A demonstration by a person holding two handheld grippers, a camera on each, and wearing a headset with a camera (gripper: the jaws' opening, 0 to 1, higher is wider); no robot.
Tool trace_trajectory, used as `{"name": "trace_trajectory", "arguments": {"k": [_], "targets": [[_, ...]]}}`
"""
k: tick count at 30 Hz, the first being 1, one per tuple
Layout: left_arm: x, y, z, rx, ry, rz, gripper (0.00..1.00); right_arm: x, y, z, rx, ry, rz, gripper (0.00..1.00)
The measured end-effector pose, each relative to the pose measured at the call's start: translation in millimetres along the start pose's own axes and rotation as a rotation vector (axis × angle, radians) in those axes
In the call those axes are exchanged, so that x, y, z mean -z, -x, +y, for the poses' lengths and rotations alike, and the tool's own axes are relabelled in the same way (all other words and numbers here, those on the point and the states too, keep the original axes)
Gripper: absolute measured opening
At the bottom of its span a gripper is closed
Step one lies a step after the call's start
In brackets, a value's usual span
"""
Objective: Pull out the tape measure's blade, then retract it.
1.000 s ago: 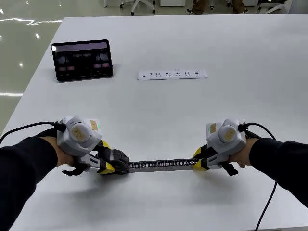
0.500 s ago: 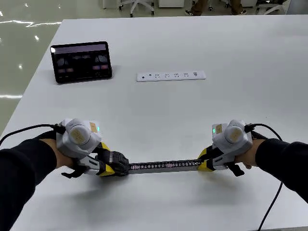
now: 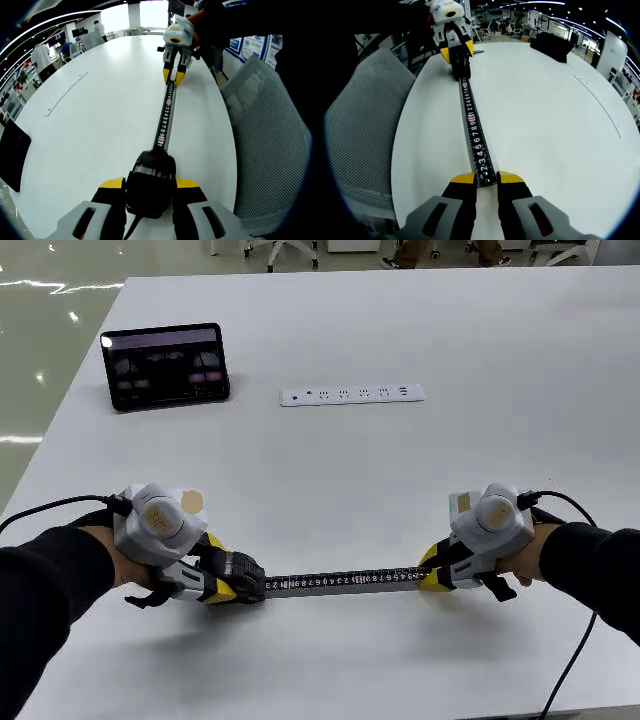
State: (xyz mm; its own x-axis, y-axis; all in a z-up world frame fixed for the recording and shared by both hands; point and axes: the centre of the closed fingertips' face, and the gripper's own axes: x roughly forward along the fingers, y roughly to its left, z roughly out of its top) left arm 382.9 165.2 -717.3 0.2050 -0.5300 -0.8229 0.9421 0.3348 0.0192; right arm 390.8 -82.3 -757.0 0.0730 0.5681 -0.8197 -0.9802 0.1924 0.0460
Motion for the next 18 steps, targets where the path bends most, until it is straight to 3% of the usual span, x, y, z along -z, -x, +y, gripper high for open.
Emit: {"name": "trace_trajectory", "arguments": {"k": [16,18], "targets": [[-2.3,1.8,-3.2,-0.002,0.008,-0.011,0.32,-0.3,-1.3,-0.6,0.0,-0.003,0.0,0.11],[-2.9,1.3,-4.4,-0.013,-0.009,0.007,0.32,-0.6,-1.6,-0.8,0.0,-0.004,0.005,0.11]]}}
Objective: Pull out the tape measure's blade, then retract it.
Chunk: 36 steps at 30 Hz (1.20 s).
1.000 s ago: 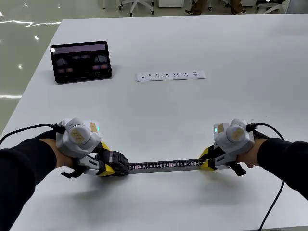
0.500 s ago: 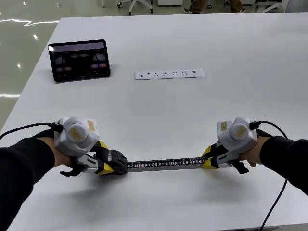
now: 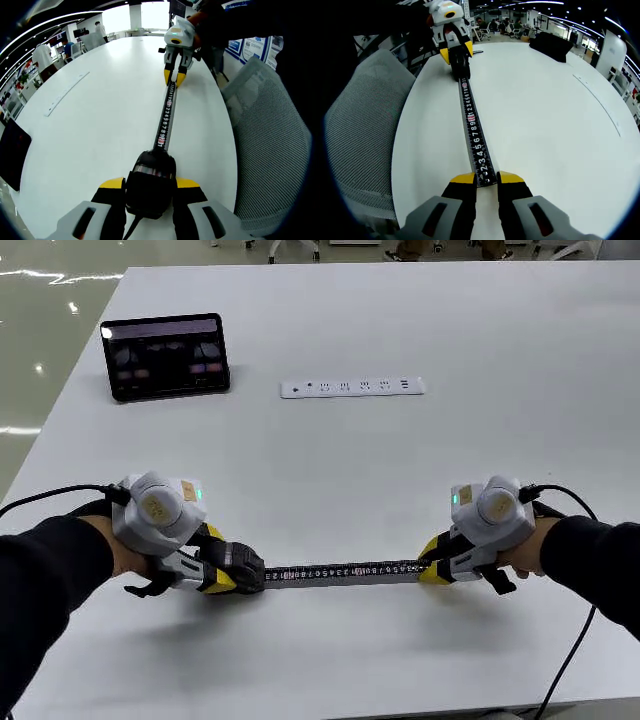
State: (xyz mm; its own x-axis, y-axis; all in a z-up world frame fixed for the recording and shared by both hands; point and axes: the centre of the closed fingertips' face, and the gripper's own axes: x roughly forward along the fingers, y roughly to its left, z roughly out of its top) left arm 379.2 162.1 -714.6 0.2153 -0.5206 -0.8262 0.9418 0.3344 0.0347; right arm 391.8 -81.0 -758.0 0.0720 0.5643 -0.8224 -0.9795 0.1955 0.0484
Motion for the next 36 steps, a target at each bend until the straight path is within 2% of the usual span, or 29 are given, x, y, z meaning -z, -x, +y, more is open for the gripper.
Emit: {"name": "trace_trajectory", "arguments": {"k": [1,3,6,8,10,14,16,23,25,27,30,33,36], "targets": [[-0.3,0.0,-0.7,-0.004,-0.013,0.012,0.32,-0.3,-0.3,-0.1,0.001,0.002,0.002,0.11],[-0.2,-0.8,0.1,-0.017,-0.008,0.01,0.32,-1.6,-1.4,-0.5,0.001,0.001,0.009,0.11],[2.4,-1.2,5.4,-0.041,0.024,-0.027,0.33,-1.4,-1.6,-0.4,0.01,0.002,0.014,0.12],[6.4,-2.9,3.8,-0.036,0.03,-0.017,0.34,-1.4,-1.8,0.7,0.016,0.004,0.017,0.12],[8.1,-4.2,2.5,-0.033,0.009,-0.009,0.34,-1.5,-2.1,1.2,0.02,0.017,0.027,0.12],[8.4,-4.0,3.9,-0.023,-0.02,0.003,0.32,-1.2,-2.0,0.2,0.02,0.028,0.041,0.12],[8.2,-4.2,5.2,-0.019,-0.011,0.007,0.32,-1.1,-2.0,0.2,0.023,0.03,0.047,0.12],[9.7,2.4,7.5,-0.046,0.071,-0.026,0.34,3.6,2.8,-5.0,0.098,0.036,0.062,0.14],[23.0,7.1,13.2,-0.09,0.18,0.028,0.34,2.6,8.7,-6.6,0.133,-0.014,0.027,0.16],[22.2,9.6,19.0,-0.125,0.2,-0.005,0.41,0.5,12.7,-8.1,0.156,-0.049,-0.01,0.17],[23.5,18.2,22.2,-0.156,0.25,-0.058,0.46,4.1,23.0,-9.3,0.196,-0.083,-0.033,0.2],[22.0,28.8,27.7,-0.189,0.317,-0.125,0.57,7.4,33.2,-9.6,0.235,-0.097,-0.055,0.27],[24.7,39.2,30.1,-0.204,0.367,-0.163,0.64,12.9,42.9,-8.8,0.256,-0.127,-0.071,0.34]]}}
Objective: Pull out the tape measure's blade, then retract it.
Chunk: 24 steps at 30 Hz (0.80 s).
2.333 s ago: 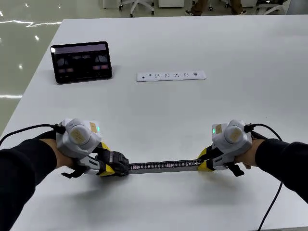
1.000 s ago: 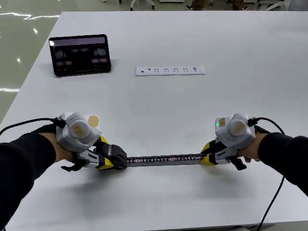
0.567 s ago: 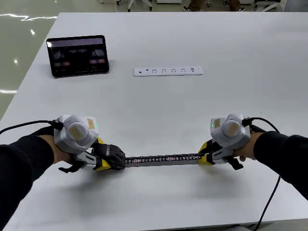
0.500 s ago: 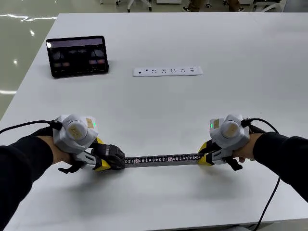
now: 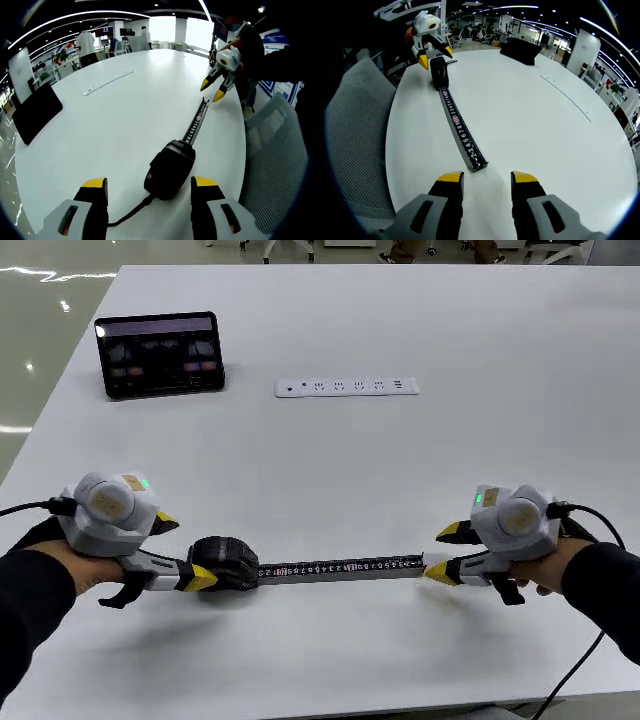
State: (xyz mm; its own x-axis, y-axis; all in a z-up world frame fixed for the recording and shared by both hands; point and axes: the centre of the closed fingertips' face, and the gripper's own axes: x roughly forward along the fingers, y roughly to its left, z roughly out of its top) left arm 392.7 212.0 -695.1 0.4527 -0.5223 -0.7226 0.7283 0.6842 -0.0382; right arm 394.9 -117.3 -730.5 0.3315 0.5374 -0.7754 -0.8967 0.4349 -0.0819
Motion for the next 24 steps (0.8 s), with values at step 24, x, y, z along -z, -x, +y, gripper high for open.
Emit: {"name": "trace_trajectory", "arguments": {"k": [24], "targets": [[27.1,68.4,5.5,-0.095,0.155,-0.231,1.0,33.2,69.2,21.9,0.155,-0.116,-0.11,0.74]]}}
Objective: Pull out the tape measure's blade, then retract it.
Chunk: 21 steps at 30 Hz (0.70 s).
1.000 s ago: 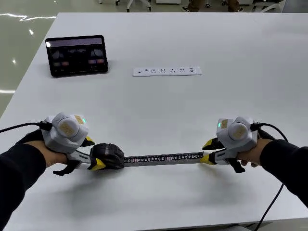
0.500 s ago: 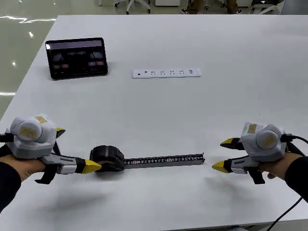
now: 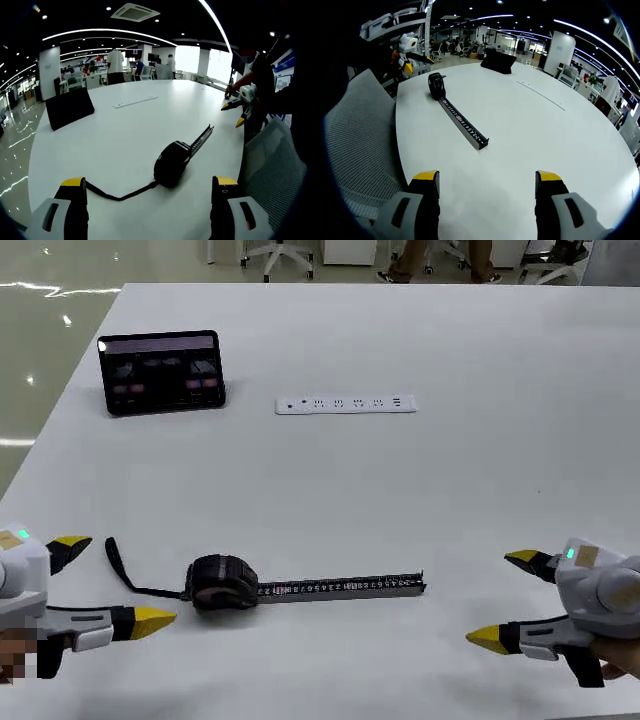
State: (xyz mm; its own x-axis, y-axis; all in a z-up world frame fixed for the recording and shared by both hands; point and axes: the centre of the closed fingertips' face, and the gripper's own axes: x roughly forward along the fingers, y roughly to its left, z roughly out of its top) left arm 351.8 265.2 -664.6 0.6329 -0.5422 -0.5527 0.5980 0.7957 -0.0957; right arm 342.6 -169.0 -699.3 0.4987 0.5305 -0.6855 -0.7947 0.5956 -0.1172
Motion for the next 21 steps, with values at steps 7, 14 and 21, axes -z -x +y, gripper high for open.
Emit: {"name": "trace_trajectory", "arguments": {"k": [7,14,21], "targets": [[16.2,22.0,2.6,-0.06,-0.013,-0.017,1.0,15.6,26.0,0.9,0.038,-0.05,-0.022,0.82],[21.2,36.9,-4.5,-0.074,-0.011,-0.039,1.0,17.1,44.4,4.7,0.058,-0.084,-0.043,0.95],[25.7,38.7,-6.1,-0.086,-0.02,-0.023,1.0,16.8,48.4,8.9,0.069,-0.099,-0.045,1.0]]}}
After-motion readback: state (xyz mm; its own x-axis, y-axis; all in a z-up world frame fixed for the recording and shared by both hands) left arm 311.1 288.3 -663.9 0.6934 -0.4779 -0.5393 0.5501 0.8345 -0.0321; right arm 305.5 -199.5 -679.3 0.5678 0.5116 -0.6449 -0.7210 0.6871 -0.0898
